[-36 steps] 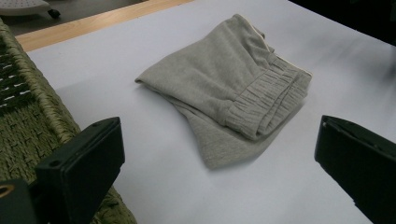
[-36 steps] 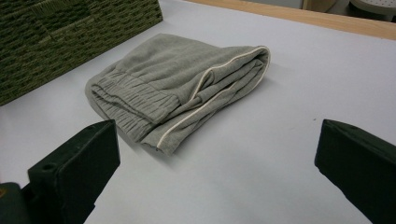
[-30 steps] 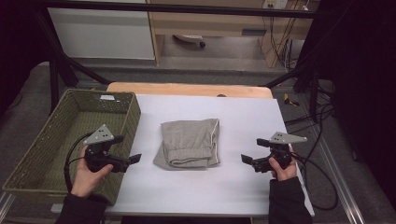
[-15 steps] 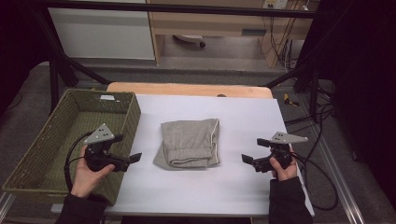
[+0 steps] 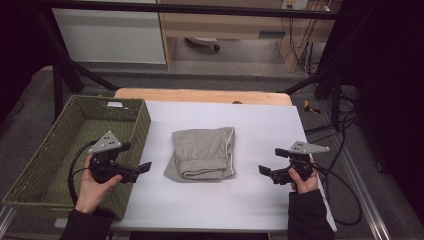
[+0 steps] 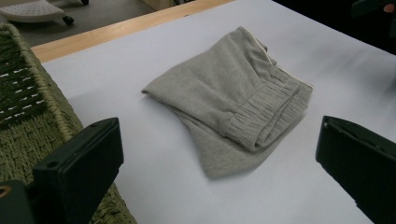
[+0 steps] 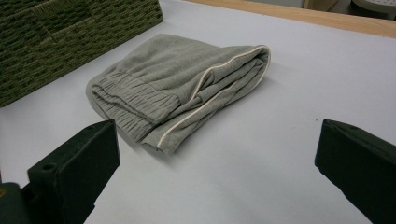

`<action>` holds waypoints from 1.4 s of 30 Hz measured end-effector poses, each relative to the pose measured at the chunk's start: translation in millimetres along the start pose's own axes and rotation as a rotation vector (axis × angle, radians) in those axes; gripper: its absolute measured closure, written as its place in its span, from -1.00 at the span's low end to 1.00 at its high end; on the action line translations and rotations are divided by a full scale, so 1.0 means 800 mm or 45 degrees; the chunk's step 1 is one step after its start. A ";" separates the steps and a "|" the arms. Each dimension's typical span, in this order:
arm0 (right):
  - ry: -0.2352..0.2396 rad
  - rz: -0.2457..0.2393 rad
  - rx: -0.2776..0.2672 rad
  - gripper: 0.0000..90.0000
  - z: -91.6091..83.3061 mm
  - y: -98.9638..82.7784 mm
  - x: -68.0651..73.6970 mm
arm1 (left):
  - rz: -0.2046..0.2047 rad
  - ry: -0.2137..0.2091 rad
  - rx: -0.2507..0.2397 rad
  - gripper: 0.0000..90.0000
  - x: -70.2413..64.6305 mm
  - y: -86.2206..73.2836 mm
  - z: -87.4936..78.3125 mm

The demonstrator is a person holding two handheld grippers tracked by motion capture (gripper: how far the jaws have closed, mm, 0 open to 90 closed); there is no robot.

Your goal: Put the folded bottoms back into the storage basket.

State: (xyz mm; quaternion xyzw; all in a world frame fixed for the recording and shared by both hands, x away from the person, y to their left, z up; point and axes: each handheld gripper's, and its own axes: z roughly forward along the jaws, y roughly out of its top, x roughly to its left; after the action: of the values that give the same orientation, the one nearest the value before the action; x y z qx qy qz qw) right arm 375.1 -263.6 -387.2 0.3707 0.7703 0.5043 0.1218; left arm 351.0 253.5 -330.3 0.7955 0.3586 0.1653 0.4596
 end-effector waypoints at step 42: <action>0.001 -0.008 0.014 -0.99 0.003 -0.001 0.000 | 0.050 -0.049 0.043 -1.00 -0.045 0.013 0.038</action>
State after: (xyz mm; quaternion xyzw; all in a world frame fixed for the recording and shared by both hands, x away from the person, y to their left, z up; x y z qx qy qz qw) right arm 375.7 -261.9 -389.2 0.3687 0.7743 0.4998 0.1210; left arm 348.2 205.7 -335.1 0.8131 0.3367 0.1530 0.4496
